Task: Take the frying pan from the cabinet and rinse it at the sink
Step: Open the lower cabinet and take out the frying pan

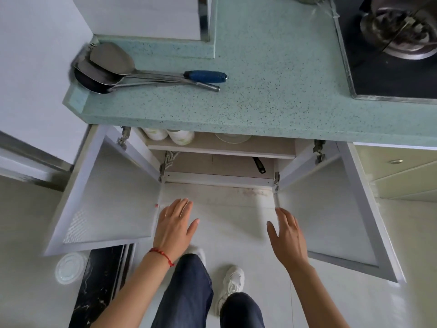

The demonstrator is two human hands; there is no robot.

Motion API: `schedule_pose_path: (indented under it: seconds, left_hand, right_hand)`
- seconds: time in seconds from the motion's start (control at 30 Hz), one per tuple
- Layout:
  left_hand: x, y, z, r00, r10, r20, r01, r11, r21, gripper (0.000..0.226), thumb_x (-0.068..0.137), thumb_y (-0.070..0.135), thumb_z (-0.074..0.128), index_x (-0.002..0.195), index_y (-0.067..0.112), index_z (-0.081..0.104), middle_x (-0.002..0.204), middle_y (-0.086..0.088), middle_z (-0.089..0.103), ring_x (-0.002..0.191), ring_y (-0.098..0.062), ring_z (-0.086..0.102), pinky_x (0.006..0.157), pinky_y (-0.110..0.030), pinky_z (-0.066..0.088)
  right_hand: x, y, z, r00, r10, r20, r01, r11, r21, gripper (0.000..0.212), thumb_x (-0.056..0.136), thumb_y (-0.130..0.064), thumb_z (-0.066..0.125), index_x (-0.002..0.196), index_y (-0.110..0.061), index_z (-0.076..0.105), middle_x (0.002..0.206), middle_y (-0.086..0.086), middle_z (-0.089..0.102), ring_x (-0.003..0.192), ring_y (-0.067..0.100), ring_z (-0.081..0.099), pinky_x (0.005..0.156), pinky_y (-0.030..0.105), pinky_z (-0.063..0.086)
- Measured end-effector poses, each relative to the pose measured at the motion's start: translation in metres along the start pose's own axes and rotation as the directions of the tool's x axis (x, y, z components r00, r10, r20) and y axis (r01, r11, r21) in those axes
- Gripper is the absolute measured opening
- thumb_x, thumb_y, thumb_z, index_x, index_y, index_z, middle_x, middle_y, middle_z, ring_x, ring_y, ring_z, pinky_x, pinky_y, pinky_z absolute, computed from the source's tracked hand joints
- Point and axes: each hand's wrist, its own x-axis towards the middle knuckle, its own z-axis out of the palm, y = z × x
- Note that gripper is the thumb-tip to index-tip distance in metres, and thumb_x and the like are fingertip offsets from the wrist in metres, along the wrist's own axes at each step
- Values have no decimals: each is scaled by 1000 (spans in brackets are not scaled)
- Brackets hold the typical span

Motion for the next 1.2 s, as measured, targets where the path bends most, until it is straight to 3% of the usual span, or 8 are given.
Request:
schedule_pose_path:
  seconds: [0.1, 0.3, 0.37, 0.53, 0.7, 0.87, 1.03, 1.2]
  left_hand:
    - [37, 1, 30, 999, 26, 19, -27, 999, 19, 52, 87, 44, 33, 112, 7, 60, 113, -10, 68, 105, -27, 64, 85, -41, 52]
    - [132, -19, 124, 991, 90, 97, -96, 994, 56, 63, 93, 50, 16, 111, 8, 60, 112, -9, 68, 104, -27, 65, 84, -41, 53]
    - [162, -25, 156, 987, 106, 121, -115, 991, 69, 57, 90, 47, 25, 114, 8, 60, 115, -9, 67, 107, -28, 63, 86, -44, 51]
    - [240, -44, 234, 991, 126, 44, -128, 991, 42, 68, 85, 51, 18, 131, 8, 46, 137, -11, 51, 131, -29, 43, 108, -43, 32]
    - [308, -55, 317, 981, 194, -15, -193, 979, 69, 74, 88, 58, 8, 138, 10, 36, 146, -9, 41, 137, -26, 33, 112, -40, 22]
    - [356, -57, 384, 956, 287, -54, -275, 947, 167, 54, 83, 45, 34, 112, 10, 63, 113, -6, 69, 107, -25, 64, 85, -43, 52]
    - [386, -60, 428, 925, 371, -80, -346, 911, 224, 52, 81, 45, 37, 110, 10, 63, 111, -5, 70, 106, -24, 65, 83, -40, 54]
    - [402, -53, 453, 927, 369, -64, -344, 907, 245, 53, 84, 45, 34, 111, 10, 62, 113, -7, 69, 108, -25, 64, 86, -41, 52]
  right_hand:
    - [35, 15, 24, 1000, 9, 15, -8, 1000, -18, 47, 92, -26, 49, 134, -6, 42, 141, 12, 46, 130, 30, 41, 106, 40, 34]
    - [122, 51, 96, 1000, -2, -30, 2, 1000, -16, 47, 91, -22, 53, 133, -3, 44, 139, 16, 49, 128, 32, 45, 103, 41, 39]
    - [153, 67, 120, 1000, 3, -24, -3, 1000, -18, 47, 92, -23, 51, 134, -3, 43, 140, 16, 48, 130, 31, 43, 105, 41, 36]
    - [237, 106, 178, 996, -35, -88, 32, 999, -39, 45, 90, -21, 53, 130, -2, 45, 136, 18, 51, 126, 34, 46, 101, 42, 40]
    - [314, 139, 234, 988, -68, -139, 55, 994, -93, 44, 94, -24, 45, 133, -4, 41, 142, 13, 45, 134, 32, 35, 103, 41, 35]
    - [392, 178, 288, 970, -116, -212, 95, 990, -106, 42, 89, -22, 52, 122, 3, 51, 124, 23, 57, 111, 42, 54, 90, 49, 47]
    - [448, 197, 313, 942, -118, -314, 77, 987, -140, 44, 87, -20, 51, 121, 7, 51, 122, 29, 56, 105, 48, 55, 84, 53, 48]
    - [480, 198, 329, 969, -71, -238, 52, 995, -85, 47, 92, -25, 48, 133, -3, 40, 120, 27, 54, 103, 44, 56, 83, 49, 47]
